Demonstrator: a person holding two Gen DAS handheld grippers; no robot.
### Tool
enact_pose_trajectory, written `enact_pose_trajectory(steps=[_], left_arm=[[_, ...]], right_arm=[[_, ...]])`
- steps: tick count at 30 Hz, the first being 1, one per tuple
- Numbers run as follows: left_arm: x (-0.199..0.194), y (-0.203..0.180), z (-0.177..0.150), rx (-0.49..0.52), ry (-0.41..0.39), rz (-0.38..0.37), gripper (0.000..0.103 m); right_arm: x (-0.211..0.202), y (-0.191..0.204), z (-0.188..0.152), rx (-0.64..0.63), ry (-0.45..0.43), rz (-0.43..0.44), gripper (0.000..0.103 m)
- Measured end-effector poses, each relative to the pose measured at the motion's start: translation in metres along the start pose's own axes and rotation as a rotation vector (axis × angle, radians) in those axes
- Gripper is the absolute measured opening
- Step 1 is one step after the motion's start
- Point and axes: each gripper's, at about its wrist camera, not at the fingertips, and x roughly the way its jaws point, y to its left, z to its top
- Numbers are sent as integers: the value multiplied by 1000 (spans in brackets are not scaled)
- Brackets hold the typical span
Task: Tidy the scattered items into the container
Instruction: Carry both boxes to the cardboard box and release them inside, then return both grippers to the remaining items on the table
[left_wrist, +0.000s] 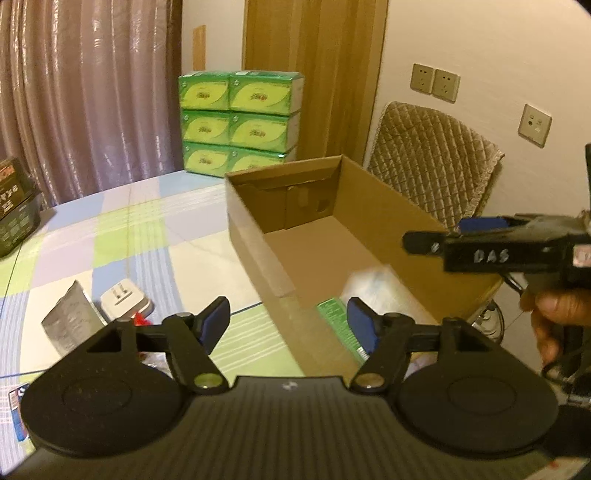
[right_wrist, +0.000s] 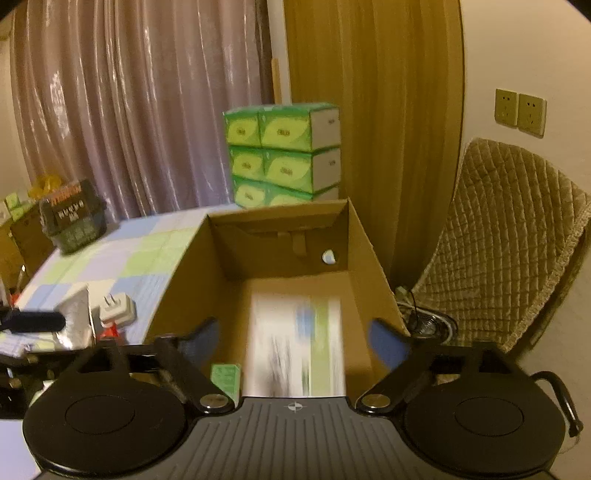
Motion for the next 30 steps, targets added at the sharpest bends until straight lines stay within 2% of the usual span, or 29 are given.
enact_pose_trajectory(steps=[9,21,28,30], left_arm=[[-10,21,-21,-21,27,40,67],[-53,64,-51,-44,45,125,79],[-98,97,-75,-26,55,198,100],[-111,107,-83,-9,65,222,102]], right_arm=[[-6,9,-6,-2,15,6,89],[-26,52,-6,-48,-9,64,89],[-32,100,-10,-115,-15,154,89],[-33,114,-12,-136,-13,182,89]])
